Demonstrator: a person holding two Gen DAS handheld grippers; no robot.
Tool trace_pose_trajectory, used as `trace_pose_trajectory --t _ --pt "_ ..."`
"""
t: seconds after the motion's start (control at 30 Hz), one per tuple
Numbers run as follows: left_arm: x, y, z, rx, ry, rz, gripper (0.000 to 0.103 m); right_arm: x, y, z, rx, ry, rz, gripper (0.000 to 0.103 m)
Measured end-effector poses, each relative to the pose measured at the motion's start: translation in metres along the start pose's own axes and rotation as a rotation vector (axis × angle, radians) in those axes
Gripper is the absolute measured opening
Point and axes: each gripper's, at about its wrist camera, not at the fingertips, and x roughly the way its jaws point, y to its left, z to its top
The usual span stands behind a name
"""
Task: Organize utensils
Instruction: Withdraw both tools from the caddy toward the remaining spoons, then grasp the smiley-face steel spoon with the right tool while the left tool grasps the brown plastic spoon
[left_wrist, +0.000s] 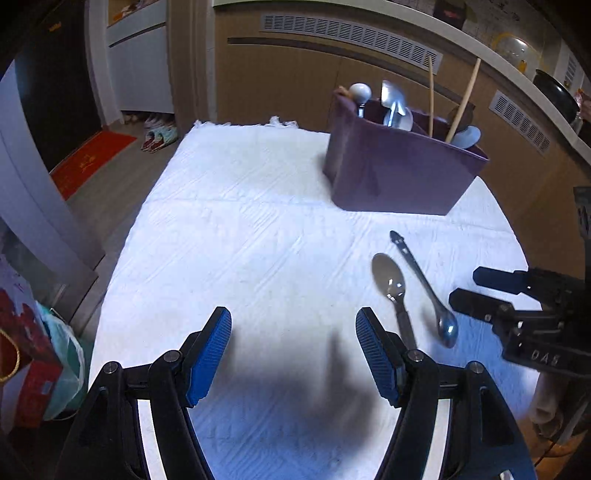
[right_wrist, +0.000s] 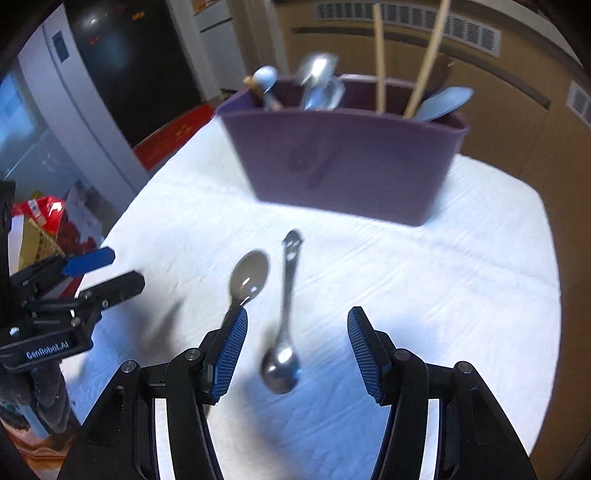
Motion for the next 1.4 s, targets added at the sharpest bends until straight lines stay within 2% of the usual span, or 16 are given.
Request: trace_pose_trajectory --t 0.1,0.2,0.33,0.5,0.67,0.8,1.0,1.13,1.2,1.23,1.4 --pt "-0.003 0.008 -0.004 -0.003 -0.003 0.001 0.067 0.006 0.014 -0.002 -0.045 0.009 -0.006 0.055" --pt "-0.007 0.018 -0.002 -0.048 -0.013 -0.007 0.067 0.014 0.024 -0.003 -0.068 0.028 -0.002 0.047" --pt "-0.006 0.025 -0.001 -0.065 -0.011 -0.001 0.068 0.014 0.034 -0.008 -0.099 0.032 -0.019 0.041" --pt "-0.001 0.017 -0.003 -0.045 0.005 -0.024 0.069 0.013 0.024 -0.019 -0.061 0.049 -0.020 0.030" --pt "0.002 0.007 -0.003 -0.026 0.016 -0.036 0.069 0.019 0.022 -0.025 -0.077 0.045 -0.038 0.029" --pt "0.000 0.001 -0.005 -0.007 0.018 -0.036 0.070 0.020 0.022 -0.030 -0.098 0.032 -0.094 0.030" --pt "-0.002 0.002 -0.005 -0.011 0.019 -0.028 0.071 0.021 0.017 -0.039 -0.094 0.028 -0.082 0.031" --pt "-0.002 -0.002 -0.007 -0.003 0.028 -0.040 0.071 0.022 0.024 -0.043 -0.136 0.020 -0.110 0.035" --pt "-0.003 -0.005 -0.008 0.007 0.028 -0.042 0.071 0.021 0.025 -0.044 -0.142 0.017 -0.116 0.033" --pt "-0.004 -0.006 -0.009 0.010 0.028 -0.042 0.071 0.021 0.024 -0.044 -0.141 0.019 -0.115 0.029" --pt "-0.002 -0.009 -0.009 0.018 0.039 -0.038 0.071 0.007 0.014 -0.048 -0.124 -0.014 -0.133 0.029"
